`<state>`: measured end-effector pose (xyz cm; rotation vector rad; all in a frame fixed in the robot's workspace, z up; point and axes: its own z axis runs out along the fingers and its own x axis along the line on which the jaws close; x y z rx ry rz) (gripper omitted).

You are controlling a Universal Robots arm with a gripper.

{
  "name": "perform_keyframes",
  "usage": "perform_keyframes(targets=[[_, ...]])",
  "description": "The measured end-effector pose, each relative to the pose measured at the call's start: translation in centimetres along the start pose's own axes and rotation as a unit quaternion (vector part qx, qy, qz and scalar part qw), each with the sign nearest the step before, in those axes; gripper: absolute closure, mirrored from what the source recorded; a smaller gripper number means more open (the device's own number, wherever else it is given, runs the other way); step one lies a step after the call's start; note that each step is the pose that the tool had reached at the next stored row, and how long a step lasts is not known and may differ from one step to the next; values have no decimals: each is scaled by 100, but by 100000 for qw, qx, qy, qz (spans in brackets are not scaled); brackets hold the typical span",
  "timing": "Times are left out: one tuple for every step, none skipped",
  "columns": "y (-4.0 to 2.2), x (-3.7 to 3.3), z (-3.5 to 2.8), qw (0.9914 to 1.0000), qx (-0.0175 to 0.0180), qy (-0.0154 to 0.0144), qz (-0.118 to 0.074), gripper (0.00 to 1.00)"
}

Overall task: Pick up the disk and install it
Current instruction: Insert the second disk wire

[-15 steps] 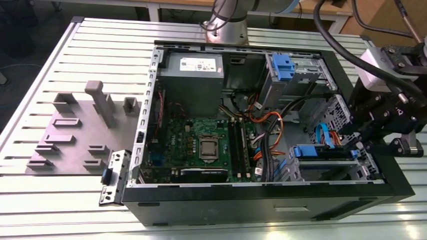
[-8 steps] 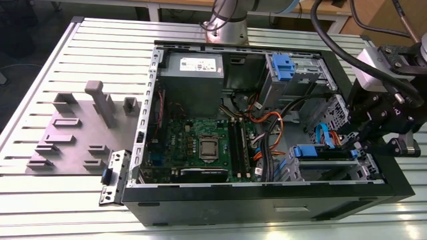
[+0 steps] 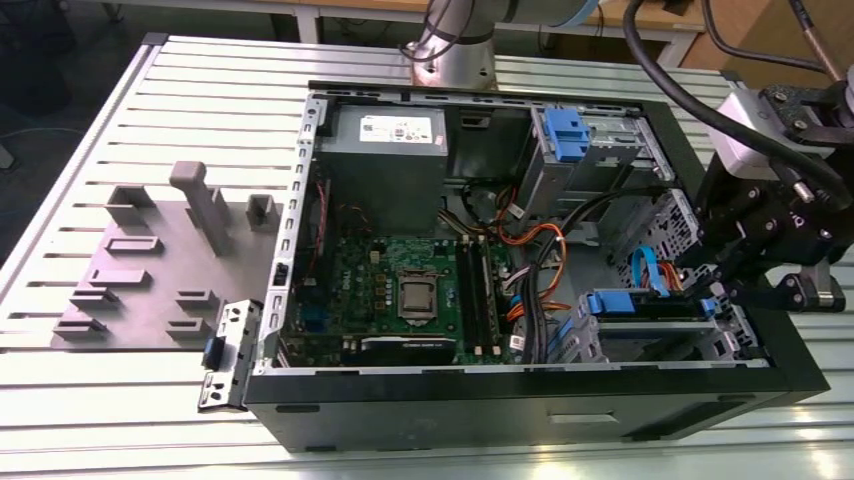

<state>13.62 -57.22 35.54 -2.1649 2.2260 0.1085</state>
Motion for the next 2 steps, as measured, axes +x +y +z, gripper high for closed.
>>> perform_keyframes(targets=[[0,0,0,100000,-1,-1,-2,64],[0,0,0,100000,1,1,1,64]])
